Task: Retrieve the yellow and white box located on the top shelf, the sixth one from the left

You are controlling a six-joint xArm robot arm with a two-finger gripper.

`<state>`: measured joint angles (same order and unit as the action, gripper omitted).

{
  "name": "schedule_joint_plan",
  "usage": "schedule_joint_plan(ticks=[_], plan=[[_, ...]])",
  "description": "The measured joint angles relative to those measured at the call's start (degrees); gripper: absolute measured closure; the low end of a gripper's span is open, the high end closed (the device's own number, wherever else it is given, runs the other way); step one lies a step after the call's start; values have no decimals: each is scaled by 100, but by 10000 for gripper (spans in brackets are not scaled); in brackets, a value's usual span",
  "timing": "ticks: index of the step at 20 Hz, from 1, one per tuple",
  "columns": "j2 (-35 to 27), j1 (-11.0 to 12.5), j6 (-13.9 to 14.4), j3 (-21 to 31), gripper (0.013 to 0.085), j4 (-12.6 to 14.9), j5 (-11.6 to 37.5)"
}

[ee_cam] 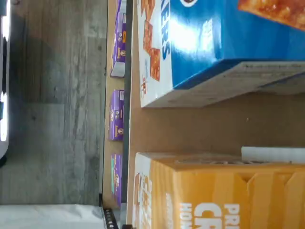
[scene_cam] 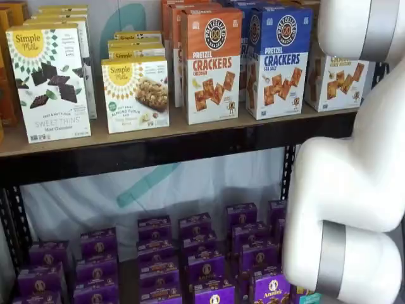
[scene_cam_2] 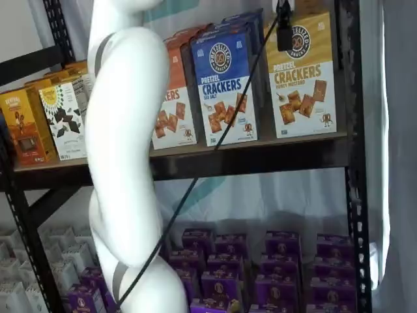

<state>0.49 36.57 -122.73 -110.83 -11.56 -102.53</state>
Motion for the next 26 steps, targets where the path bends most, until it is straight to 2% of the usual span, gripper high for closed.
schedule_joint_plan(ticks=[5,13,15,23,26], plan=[[-108,-88,8,-190,130,244,-125],[-144,-128,31,-250,130,296,-134],[-138,-135,39,-246,210,298,-132],[-102,-122,19,-236,210,302,-90],[-48,-103,-14,-178,290,318,-25]])
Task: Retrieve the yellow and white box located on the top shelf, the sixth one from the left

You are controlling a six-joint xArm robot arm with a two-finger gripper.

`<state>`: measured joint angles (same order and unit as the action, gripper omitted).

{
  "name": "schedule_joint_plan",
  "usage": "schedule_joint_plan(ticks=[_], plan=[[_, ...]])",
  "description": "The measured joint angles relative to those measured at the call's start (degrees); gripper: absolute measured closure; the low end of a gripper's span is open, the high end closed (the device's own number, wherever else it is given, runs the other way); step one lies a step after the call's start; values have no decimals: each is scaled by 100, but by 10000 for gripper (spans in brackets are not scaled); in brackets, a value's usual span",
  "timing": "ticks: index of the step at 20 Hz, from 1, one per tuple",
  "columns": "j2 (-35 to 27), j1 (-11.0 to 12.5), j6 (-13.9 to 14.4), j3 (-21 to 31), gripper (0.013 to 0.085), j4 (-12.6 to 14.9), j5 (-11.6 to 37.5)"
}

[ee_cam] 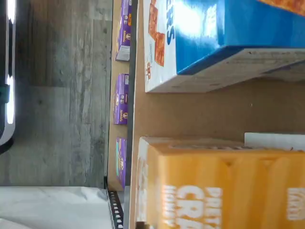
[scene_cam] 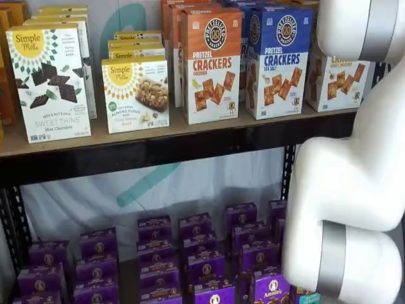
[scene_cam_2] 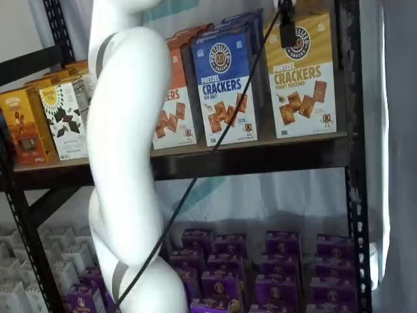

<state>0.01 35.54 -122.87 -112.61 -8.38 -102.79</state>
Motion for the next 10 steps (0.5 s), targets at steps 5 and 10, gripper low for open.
schedule_joint_plan(ticks=[5,10], plan=[[-2,36,-19,-54,330,-25,-53],[0,63,-36,-101,330,-42,-98]])
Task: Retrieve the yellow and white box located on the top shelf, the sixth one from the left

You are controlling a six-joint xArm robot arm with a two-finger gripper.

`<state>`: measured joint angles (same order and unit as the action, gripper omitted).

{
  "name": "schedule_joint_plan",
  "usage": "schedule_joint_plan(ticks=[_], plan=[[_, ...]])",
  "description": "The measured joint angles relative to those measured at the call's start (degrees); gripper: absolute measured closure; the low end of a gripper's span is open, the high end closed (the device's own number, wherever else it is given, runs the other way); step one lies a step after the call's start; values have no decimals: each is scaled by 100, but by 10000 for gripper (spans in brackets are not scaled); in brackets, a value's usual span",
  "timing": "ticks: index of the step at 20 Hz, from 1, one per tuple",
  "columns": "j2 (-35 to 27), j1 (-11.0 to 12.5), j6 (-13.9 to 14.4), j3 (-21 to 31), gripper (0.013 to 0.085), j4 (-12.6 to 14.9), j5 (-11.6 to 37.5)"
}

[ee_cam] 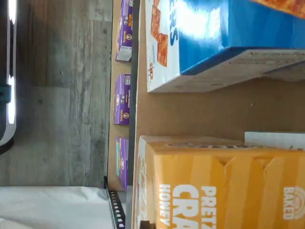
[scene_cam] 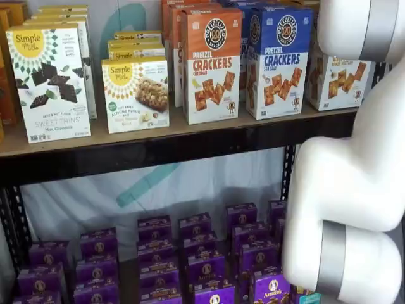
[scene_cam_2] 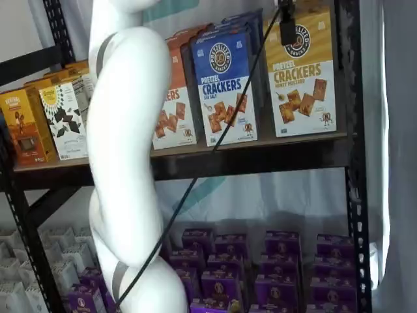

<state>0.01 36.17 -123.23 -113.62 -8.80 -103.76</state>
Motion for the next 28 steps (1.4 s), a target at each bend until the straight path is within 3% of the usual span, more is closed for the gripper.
schedule_joint_plan(ticks=[2,3,11,20,28], plan=[[8,8,-8,-4,330,1,-10],[12,15,-11,-4,370,-3,-18],[-15,93,-54,-225,370,2,-335],[558,293,-179,222,370,-73,-672],[1292,427,-338,1011,370,-20,-683]])
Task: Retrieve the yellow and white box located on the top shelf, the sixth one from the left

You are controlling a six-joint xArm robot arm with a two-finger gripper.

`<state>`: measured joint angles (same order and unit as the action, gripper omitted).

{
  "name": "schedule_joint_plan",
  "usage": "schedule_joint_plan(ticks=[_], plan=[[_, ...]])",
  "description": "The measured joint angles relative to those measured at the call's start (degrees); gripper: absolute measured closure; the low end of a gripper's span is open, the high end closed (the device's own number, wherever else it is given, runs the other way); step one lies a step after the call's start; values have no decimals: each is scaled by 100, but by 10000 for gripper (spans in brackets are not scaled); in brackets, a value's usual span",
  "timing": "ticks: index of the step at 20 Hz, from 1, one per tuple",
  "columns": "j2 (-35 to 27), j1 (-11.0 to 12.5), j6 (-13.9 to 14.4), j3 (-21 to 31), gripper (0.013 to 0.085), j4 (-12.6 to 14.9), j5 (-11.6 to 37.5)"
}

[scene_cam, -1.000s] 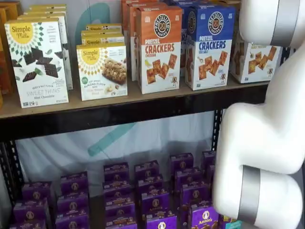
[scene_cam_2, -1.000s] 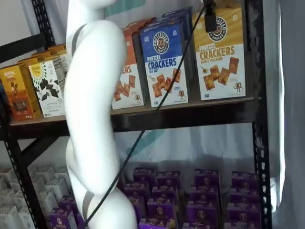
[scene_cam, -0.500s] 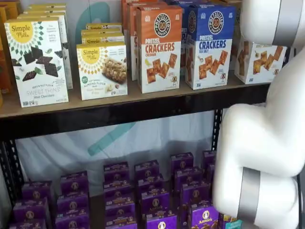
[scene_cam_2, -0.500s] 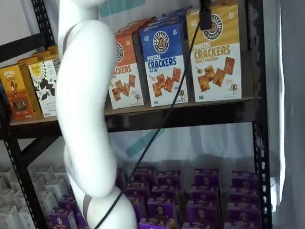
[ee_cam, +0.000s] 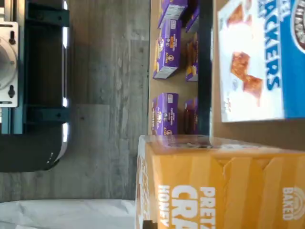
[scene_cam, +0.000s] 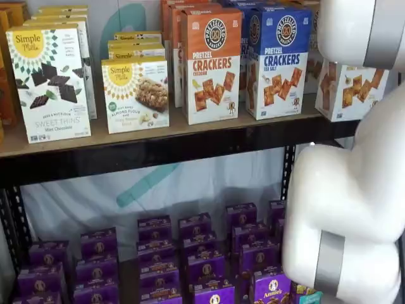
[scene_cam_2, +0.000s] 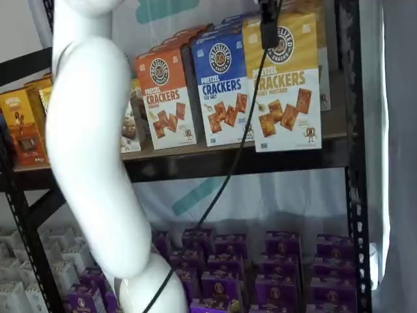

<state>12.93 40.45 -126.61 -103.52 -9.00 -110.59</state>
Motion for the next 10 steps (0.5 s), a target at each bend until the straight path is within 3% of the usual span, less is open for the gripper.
schedule_joint_plan(ticks=[10], plan=[[962,-498,387,1088,370,253,-133]])
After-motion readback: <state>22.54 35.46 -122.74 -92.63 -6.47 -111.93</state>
